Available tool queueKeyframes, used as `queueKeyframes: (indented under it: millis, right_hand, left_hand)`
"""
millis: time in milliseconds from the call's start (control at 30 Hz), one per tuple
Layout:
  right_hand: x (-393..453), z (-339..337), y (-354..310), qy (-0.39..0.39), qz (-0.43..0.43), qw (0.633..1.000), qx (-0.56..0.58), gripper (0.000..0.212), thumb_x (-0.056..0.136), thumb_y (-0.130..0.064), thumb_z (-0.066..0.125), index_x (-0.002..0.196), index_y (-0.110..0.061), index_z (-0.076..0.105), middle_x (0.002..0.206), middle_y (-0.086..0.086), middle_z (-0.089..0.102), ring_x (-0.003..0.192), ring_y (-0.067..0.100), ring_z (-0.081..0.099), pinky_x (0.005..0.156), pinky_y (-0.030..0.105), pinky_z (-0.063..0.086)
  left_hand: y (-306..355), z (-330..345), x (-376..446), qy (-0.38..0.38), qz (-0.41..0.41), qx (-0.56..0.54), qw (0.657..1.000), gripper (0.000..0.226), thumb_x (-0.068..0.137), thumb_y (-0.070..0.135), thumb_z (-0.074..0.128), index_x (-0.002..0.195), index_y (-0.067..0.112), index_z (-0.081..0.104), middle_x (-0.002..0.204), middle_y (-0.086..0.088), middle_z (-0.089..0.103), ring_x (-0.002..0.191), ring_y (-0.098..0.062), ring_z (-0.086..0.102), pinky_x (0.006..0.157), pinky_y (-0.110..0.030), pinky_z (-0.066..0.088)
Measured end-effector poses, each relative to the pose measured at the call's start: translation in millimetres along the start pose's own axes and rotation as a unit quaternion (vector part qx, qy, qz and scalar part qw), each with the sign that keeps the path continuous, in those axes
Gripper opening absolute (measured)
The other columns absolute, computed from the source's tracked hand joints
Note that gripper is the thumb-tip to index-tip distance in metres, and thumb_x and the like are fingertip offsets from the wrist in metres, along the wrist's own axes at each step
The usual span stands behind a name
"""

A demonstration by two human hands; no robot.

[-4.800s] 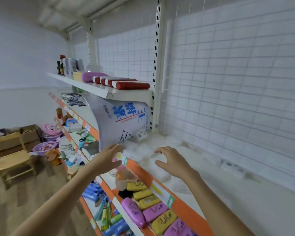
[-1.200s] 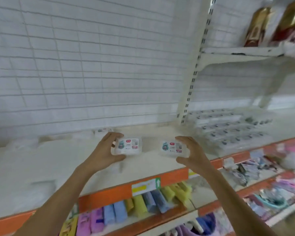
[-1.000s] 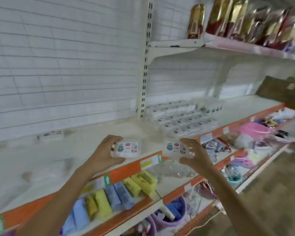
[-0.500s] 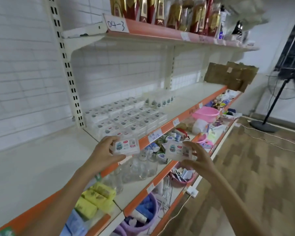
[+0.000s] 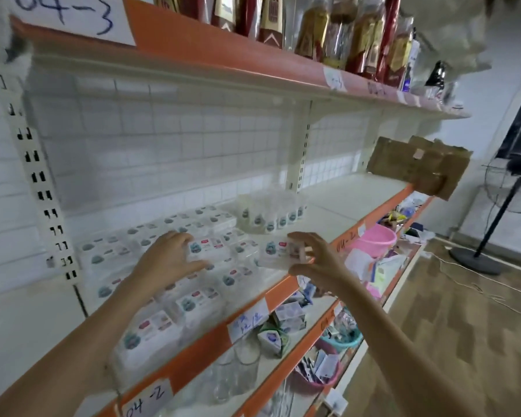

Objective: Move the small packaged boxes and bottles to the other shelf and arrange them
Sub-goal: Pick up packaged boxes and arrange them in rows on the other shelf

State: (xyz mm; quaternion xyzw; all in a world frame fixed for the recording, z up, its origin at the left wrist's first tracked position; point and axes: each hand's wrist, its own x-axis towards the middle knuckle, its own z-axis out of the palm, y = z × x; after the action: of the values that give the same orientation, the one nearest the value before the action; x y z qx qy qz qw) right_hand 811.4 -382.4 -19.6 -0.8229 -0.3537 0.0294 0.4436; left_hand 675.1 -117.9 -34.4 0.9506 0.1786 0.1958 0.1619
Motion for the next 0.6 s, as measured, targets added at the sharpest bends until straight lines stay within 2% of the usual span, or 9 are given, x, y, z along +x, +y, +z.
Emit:
queueKeyframes:
  millis: [100, 167, 300, 467, 600]
  right_hand:
    - [43.5, 10.5, 3.7, -0.036, -0.015, 0.999, -0.014, 0.068, 0.066, -0.001, 0.076, 0.128, -0.016, 0.052, 0.128, 0.004, 0.049, 0.115, 0.020, 0.049, 0.097, 0.040, 0.047]
    - [69.8, 18.9, 7.5, -0.062, -0.023, 0.998, -0.023, 0.069, 0.065, -0.004, 0.076, 0.129, -0.016, 0.052, 0.129, 0.005, 0.050, 0.115, 0.022, 0.051, 0.097, 0.039, 0.046]
    - [118.1, 36.3, 15.8, -0.119, -0.024, 0.993, -0.012, 0.069, 0.066, -0.005, 0.075, 0.130, -0.016, 0.051, 0.128, 0.005, 0.049, 0.115, 0.023, 0.049, 0.090, 0.030, 0.045]
    - [166.5, 58.4, 27.1, -0.201, -0.030, 0.979, -0.002, 0.066, 0.072, -0.003, 0.070, 0.132, -0.016, 0.048, 0.125, 0.000, 0.047, 0.121, 0.021, 0.045, 0.087, 0.022, 0.035]
    - [195.2, 73.2, 38.0, -0.269, -0.080, 0.959, -0.028, 0.066, 0.073, -0.009, 0.070, 0.132, -0.022, 0.044, 0.131, -0.002, 0.036, 0.119, 0.016, 0.040, 0.091, 0.024, 0.037]
  left_hand:
    - [-2.3, 5.0, 15.3, -0.009, -0.026, 0.057, 0.998, 0.077, 0.074, 0.064, 0.058, 0.133, 0.015, 0.045, 0.134, -0.004, 0.046, 0.122, -0.020, 0.042, 0.100, -0.031, 0.037]
    - [-3.5, 7.6, 21.7, -0.011, -0.033, 0.093, 0.995, 0.078, 0.074, 0.069, 0.052, 0.133, 0.017, 0.045, 0.131, -0.003, 0.045, 0.120, -0.018, 0.041, 0.098, -0.030, 0.038]
    - [-2.8, 11.6, 31.8, -0.019, -0.049, 0.140, 0.989, 0.080, 0.075, 0.071, 0.046, 0.135, 0.018, 0.042, 0.127, 0.000, 0.045, 0.117, -0.017, 0.042, 0.096, -0.029, 0.039]
    - [3.6, 20.0, 39.2, -0.019, -0.095, 0.099, 0.990, 0.075, 0.081, 0.057, 0.055, 0.139, 0.015, 0.034, 0.130, 0.000, 0.039, 0.116, -0.013, 0.041, 0.089, -0.020, 0.035]
    - [12.5, 24.1, 39.3, -0.030, -0.150, 0.045, 0.987, 0.079, 0.079, 0.053, 0.061, 0.141, 0.015, 0.029, 0.127, 0.000, 0.035, 0.104, -0.009, 0.041, 0.082, -0.016, 0.034]
